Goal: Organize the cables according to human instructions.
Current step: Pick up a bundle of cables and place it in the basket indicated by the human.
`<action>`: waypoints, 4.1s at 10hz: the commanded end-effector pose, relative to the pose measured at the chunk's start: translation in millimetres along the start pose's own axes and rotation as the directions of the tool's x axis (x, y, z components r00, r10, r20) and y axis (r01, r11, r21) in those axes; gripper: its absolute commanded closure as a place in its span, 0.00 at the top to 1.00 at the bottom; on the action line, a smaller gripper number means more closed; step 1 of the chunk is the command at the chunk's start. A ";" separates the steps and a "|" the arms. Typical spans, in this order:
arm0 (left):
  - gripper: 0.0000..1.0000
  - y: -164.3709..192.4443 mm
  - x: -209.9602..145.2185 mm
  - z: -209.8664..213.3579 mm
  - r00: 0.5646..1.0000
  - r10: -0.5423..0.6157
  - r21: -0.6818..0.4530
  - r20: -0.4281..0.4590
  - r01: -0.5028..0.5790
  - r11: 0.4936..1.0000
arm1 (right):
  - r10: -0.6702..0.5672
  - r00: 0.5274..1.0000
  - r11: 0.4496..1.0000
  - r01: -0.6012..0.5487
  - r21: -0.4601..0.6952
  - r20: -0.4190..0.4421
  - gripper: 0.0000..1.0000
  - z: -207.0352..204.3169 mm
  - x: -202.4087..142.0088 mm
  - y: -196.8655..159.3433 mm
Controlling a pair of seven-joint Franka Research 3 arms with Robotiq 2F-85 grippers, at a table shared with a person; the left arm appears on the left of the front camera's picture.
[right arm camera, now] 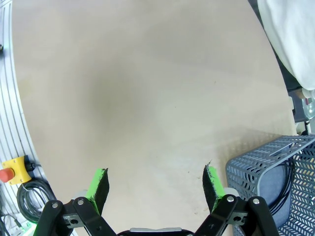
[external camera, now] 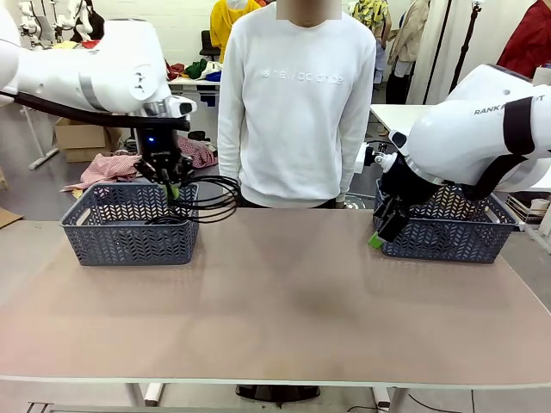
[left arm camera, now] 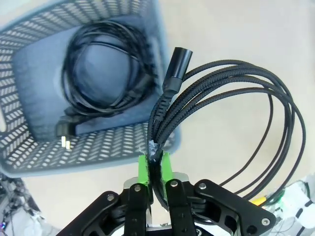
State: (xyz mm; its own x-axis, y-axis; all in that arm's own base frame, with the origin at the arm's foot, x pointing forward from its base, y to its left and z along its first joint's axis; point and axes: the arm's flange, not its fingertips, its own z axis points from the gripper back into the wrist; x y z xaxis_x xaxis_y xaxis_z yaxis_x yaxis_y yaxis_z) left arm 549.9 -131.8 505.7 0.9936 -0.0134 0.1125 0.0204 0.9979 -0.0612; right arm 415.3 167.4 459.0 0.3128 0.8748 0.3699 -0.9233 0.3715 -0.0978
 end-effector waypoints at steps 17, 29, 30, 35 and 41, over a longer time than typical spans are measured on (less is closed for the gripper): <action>0.28 149.3 44.0 -39.9 0.969 0.248 -0.027 0.021 -0.247 0.969 | 0.003 1.000 1.000 -0.003 -0.002 -0.001 1.00 -0.6 0.0 1.1; 1.00 149.1 44.0 -40.4 0.970 0.241 -0.005 0.011 -0.241 0.971 | 0.003 1.000 1.000 -0.003 -0.002 -0.001 1.00 -0.6 0.0 1.1; 1.00 149.1 44.0 -40.4 0.970 0.241 -0.005 0.011 -0.241 0.971 | 0.003 1.000 1.000 -0.003 -0.002 -0.001 1.00 -0.6 0.0 1.1; 1.00 149.1 44.0 -40.4 0.970 0.241 -0.005 0.011 -0.241 0.971 | 0.003 1.000 1.000 -0.003 -0.002 -0.001 1.00 -0.6 0.0 1.1; 1.00 149.1 44.0 -40.4 0.970 0.241 -0.005 0.011 -0.241 0.971 | 0.003 1.000 1.000 -0.003 -0.002 -0.001 1.00 -0.6 0.0 1.1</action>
